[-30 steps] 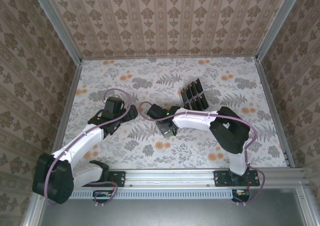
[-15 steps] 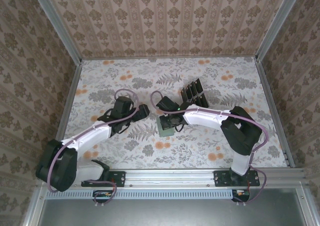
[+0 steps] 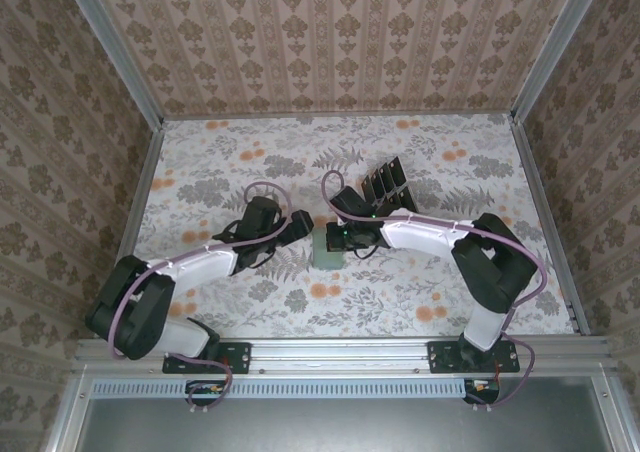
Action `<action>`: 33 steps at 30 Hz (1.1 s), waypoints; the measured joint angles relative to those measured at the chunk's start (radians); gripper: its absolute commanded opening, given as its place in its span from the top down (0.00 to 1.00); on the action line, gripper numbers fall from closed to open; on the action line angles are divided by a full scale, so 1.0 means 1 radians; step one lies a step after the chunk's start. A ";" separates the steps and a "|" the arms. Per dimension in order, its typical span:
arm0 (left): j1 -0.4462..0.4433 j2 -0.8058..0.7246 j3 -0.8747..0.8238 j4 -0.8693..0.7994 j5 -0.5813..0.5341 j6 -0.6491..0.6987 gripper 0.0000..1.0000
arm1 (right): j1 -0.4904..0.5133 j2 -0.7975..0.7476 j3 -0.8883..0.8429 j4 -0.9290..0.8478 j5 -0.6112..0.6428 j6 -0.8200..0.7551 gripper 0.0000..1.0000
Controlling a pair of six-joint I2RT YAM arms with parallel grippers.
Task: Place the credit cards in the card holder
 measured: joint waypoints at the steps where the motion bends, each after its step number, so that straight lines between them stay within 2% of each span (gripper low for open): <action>1: -0.004 0.005 0.000 0.012 0.000 -0.002 0.08 | 0.000 -0.003 0.000 0.005 -0.005 0.005 1.00; 10: -0.027 0.053 -0.005 0.107 0.016 -0.026 0.14 | -0.008 -0.033 -0.009 0.043 -0.038 0.041 1.00; 16: -0.041 0.080 -0.007 0.164 0.026 -0.049 0.24 | -0.011 -0.041 -0.011 0.060 -0.054 0.061 1.00; 29: -0.053 0.114 -0.044 0.303 0.047 -0.111 0.61 | -0.011 -0.041 -0.011 0.084 -0.064 0.086 1.00; 32: -0.056 0.115 -0.044 0.324 0.049 -0.114 0.74 | -0.011 -0.041 -0.011 0.083 -0.064 0.087 1.00; 33: -0.056 0.115 -0.044 0.330 0.049 -0.111 0.81 | -0.012 -0.041 -0.011 0.083 -0.064 0.087 1.00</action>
